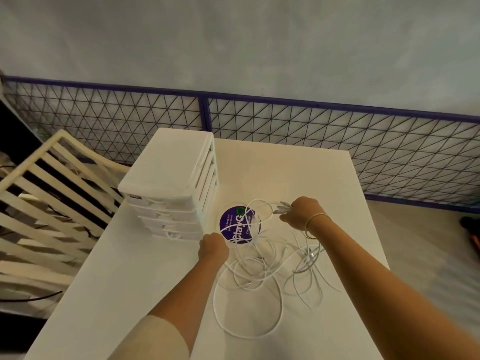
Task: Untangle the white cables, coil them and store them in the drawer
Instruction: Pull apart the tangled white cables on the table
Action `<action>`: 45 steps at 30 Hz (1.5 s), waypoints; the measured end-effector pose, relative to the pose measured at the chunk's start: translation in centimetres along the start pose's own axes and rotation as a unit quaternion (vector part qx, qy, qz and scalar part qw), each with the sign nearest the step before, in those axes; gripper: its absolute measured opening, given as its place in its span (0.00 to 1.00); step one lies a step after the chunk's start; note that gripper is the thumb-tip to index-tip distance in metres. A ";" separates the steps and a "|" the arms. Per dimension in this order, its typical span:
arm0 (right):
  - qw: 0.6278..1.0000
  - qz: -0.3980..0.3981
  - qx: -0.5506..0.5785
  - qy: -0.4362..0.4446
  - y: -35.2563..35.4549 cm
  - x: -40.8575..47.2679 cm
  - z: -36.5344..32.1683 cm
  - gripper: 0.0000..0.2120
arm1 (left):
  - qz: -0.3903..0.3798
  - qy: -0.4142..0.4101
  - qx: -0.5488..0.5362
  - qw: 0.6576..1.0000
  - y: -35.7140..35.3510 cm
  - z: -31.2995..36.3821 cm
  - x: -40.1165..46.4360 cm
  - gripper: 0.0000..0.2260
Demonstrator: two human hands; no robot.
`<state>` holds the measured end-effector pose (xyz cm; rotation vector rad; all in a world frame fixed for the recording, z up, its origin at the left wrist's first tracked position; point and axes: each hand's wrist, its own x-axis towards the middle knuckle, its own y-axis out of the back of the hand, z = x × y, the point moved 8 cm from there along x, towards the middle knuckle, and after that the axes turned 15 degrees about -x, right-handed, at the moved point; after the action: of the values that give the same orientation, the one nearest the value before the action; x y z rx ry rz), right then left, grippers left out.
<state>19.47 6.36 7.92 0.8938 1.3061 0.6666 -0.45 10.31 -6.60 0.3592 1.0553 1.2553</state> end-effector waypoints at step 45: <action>0.979 0.150 0.136 0.026 6.1 -2.0 -2.2 0.17 | -0.074 -0.240 -0.003 0.968 8.9 10.5 -5.6 0.04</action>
<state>17.39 8.24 14.10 1.3233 1.3424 0.7591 3.04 11.46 7.84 0.5384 0.6478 0.9705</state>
